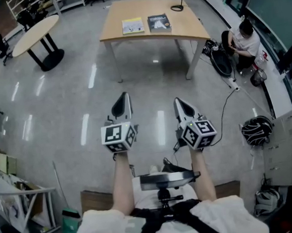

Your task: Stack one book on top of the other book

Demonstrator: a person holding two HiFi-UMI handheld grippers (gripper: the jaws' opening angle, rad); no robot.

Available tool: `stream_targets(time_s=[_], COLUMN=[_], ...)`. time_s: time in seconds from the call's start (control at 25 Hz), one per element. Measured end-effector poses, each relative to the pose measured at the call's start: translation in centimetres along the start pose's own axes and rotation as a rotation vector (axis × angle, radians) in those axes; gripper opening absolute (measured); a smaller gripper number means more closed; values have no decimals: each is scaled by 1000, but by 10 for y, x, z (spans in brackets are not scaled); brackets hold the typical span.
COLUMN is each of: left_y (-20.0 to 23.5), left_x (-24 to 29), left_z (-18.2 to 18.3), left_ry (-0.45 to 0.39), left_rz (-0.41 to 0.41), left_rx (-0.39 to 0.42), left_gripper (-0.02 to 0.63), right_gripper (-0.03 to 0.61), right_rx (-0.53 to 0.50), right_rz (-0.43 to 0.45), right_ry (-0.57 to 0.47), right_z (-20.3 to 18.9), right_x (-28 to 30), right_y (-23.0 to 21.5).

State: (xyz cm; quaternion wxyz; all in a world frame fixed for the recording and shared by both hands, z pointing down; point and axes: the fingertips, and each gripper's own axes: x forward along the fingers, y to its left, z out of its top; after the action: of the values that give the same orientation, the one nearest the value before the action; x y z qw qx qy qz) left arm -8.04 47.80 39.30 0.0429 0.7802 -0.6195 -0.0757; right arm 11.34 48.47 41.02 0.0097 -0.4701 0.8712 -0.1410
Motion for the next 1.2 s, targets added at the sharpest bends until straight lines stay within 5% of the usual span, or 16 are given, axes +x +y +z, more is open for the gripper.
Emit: stream_targets(time_s=[0.52, 0.68, 0.84, 1.2], left_y=[34, 41, 70, 148], left_x=[50, 106, 178, 290], left_z=[-27, -38, -35, 22], left_ry=[89, 144, 68, -65], left_rz=[-20, -47, -70, 14], left_rx=[33, 146, -83, -117], left_gripper=[11, 11, 11, 11], right_gripper=[-3, -3, -3, -3], right_rx=[-38, -57, -46, -73], right_rz=[81, 112, 140, 278], right_ry=[103, 95, 81, 75], right_z=[-24, -18, 1, 43], right_x=[71, 132, 209, 362], right_y=[2, -21, -47, -41])
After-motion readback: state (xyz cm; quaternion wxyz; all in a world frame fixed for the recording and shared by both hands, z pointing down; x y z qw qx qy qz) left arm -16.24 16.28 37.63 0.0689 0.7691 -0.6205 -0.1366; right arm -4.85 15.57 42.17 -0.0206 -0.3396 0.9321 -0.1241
